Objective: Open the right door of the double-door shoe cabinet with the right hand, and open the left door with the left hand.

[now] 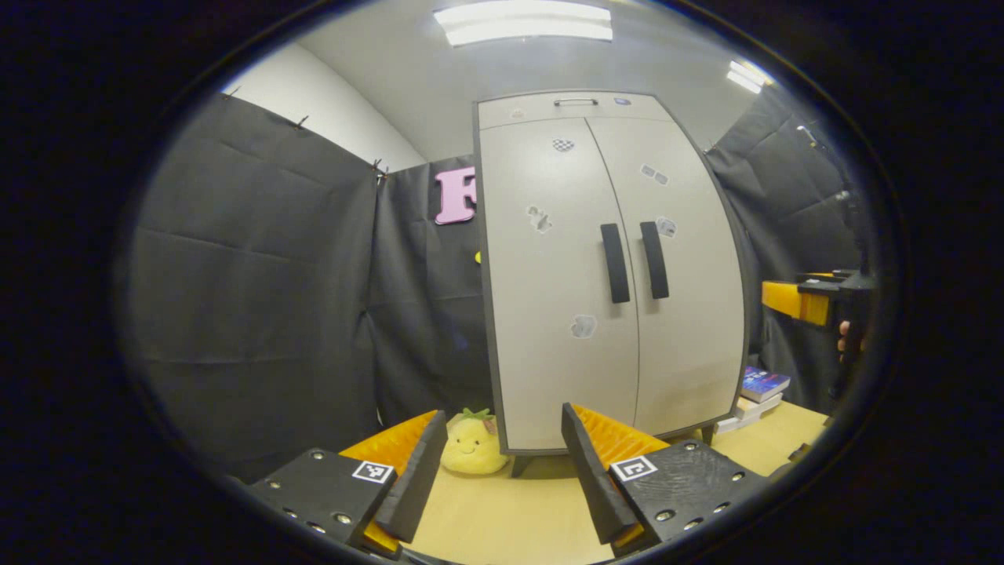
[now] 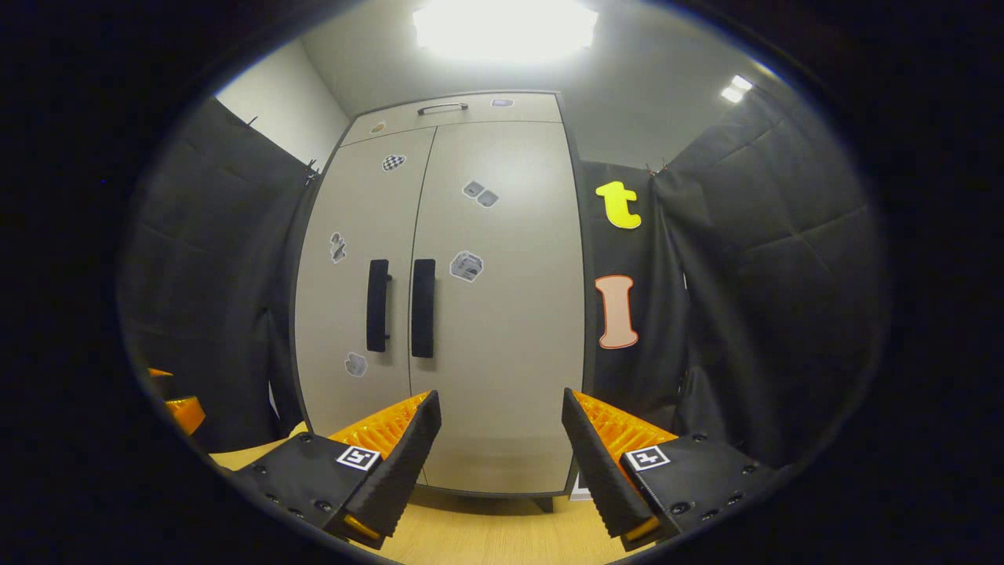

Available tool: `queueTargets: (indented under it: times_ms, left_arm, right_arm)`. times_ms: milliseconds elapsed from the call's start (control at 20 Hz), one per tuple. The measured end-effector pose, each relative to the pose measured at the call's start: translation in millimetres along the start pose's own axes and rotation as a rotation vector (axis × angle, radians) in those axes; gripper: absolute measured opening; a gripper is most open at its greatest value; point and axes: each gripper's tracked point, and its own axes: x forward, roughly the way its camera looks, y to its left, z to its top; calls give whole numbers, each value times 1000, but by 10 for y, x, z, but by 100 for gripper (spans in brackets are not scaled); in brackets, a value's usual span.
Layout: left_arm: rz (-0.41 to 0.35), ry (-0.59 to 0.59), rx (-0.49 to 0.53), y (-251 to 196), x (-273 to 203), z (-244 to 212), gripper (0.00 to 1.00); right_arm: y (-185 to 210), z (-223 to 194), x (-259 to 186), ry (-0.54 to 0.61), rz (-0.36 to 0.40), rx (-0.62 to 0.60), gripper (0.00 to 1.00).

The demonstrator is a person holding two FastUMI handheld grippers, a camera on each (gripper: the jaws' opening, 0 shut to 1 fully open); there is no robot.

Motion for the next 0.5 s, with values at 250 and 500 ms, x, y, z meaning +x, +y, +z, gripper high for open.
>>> queueTargets:
  times_ms: [250, 500]
  left_arm:
    - [76, 12, 31, 374, -215, -46, 85]
    - [157, 28, 38, 688, -376, -81, 85]
  right_arm:
    - [297, 196, 399, -31, 45, 18, 97]
    - [590, 347, 798, -46, 82, 35, 97]
